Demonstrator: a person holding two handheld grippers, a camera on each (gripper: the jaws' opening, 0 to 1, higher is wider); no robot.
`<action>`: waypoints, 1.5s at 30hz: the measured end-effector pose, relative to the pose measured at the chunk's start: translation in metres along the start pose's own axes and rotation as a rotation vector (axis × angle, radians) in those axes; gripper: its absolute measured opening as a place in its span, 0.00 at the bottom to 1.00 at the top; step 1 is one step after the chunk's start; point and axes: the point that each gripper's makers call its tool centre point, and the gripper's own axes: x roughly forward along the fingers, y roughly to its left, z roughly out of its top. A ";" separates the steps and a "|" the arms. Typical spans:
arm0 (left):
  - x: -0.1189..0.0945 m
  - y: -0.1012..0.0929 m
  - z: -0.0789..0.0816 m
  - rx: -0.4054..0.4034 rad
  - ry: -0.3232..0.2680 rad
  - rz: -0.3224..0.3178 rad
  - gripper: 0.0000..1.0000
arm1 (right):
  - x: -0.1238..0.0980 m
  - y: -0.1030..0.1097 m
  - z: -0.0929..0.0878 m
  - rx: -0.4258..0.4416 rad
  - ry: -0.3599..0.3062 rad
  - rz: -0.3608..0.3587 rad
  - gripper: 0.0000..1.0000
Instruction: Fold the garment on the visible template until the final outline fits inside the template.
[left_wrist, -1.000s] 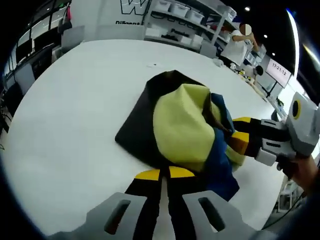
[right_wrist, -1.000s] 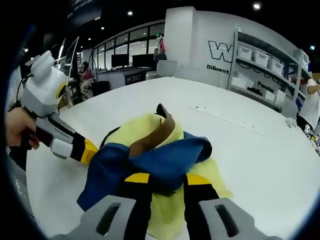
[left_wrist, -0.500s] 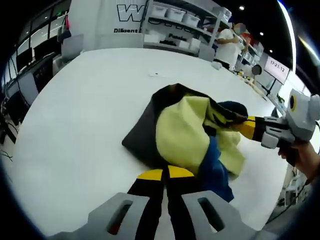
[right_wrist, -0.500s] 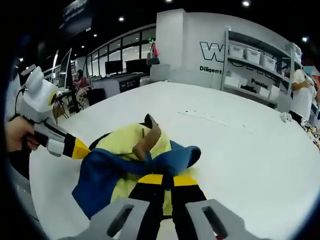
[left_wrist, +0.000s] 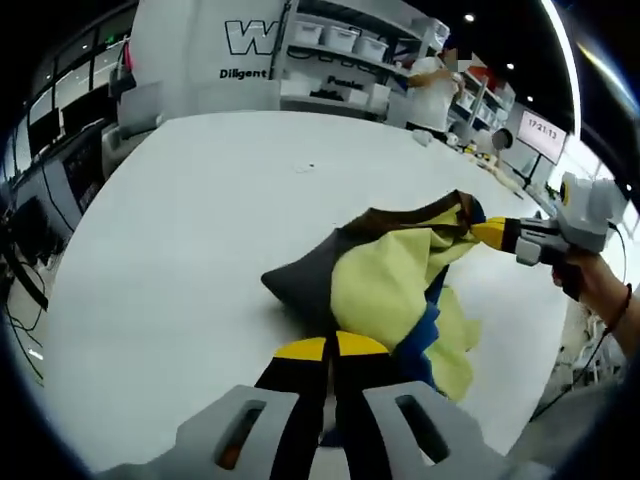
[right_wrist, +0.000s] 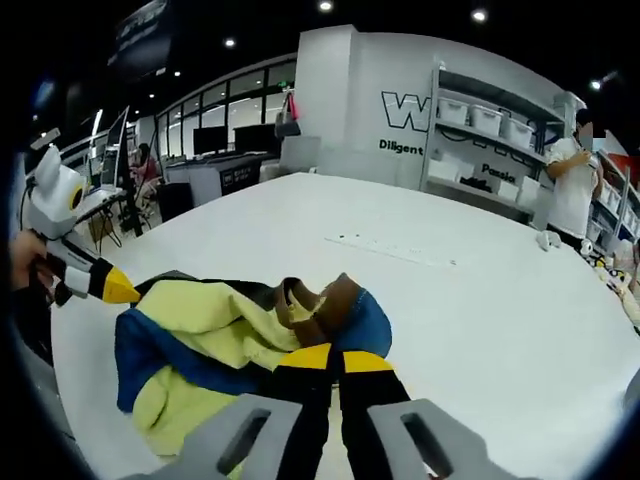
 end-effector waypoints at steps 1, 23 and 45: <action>-0.002 -0.001 0.000 0.004 -0.001 -0.006 0.00 | -0.001 -0.002 0.001 -0.001 0.000 -0.006 0.00; -0.049 -0.001 -0.011 0.075 0.035 -0.070 0.00 | 0.025 -0.024 0.026 -0.004 0.013 -0.068 0.00; -0.047 0.009 -0.015 0.006 0.039 0.007 0.00 | -0.019 0.076 -0.064 0.415 0.179 0.064 0.35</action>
